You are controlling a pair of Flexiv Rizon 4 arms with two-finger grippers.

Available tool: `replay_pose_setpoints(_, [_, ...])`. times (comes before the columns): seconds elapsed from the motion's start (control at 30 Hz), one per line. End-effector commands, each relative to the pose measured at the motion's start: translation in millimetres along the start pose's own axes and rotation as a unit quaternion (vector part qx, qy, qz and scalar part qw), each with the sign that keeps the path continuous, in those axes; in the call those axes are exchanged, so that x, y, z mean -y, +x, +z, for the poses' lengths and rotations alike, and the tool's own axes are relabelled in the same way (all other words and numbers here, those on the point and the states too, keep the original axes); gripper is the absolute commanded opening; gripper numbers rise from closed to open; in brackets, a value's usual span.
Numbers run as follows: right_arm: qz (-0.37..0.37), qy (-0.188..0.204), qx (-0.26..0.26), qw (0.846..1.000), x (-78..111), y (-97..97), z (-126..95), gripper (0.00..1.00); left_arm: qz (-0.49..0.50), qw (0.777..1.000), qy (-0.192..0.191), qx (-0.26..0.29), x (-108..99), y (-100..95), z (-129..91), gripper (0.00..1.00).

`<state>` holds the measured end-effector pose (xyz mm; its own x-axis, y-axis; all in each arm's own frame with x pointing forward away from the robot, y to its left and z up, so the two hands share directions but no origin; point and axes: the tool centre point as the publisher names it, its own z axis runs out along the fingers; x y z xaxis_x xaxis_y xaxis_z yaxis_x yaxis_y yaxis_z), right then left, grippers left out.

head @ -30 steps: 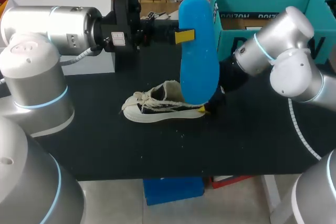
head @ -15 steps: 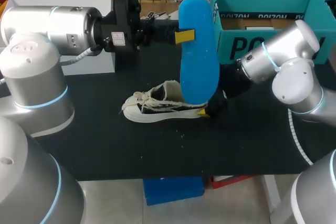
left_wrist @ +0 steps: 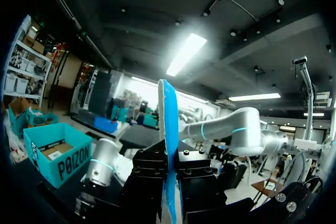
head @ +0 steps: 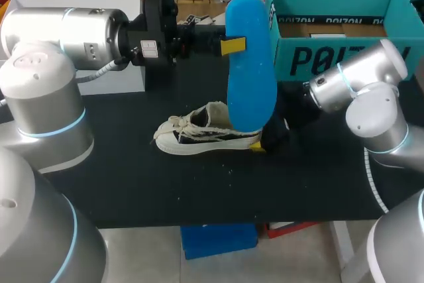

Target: Take the shoe out of the shoebox, open the shoe tongue, remove and reinsert the insole, then place the shoe into the shoebox

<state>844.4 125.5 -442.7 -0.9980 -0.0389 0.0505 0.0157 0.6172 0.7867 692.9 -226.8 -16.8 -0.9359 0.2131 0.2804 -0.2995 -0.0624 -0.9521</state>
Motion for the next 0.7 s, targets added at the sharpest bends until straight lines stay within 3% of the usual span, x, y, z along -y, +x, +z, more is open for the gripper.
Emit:
replay_pose_setpoints(0.03, [-0.001, 0.006, 0.000, 1.000, 0.2, -2.2, 1, 1.00, 0.001, 1.000, 0.001, 0.002, -1, -0.5, 2, 0.00])
replay_pose_setpoints(0.37, [-0.031, 0.140, 0.012, 0.990, -7.3, -6.3, -11, 1.00, 0.001, 1.000, 0.001, 0.002, -1, -0.5, 2, 0.00])
replay_pose_setpoints(0.5, [-0.051, 0.191, 0.011, 0.980, -14.4, -8.0, -17, 1.00, 0.001, 1.000, 0.001, 0.002, -1, -0.5, 2, 0.00])
replay_pose_setpoints(0.7, [-0.067, 0.293, 0.013, 0.954, -21.4, -10.3, -23, 1.00, 0.001, 1.000, 0.001, 0.002, -1, -0.5, 2, 0.00])
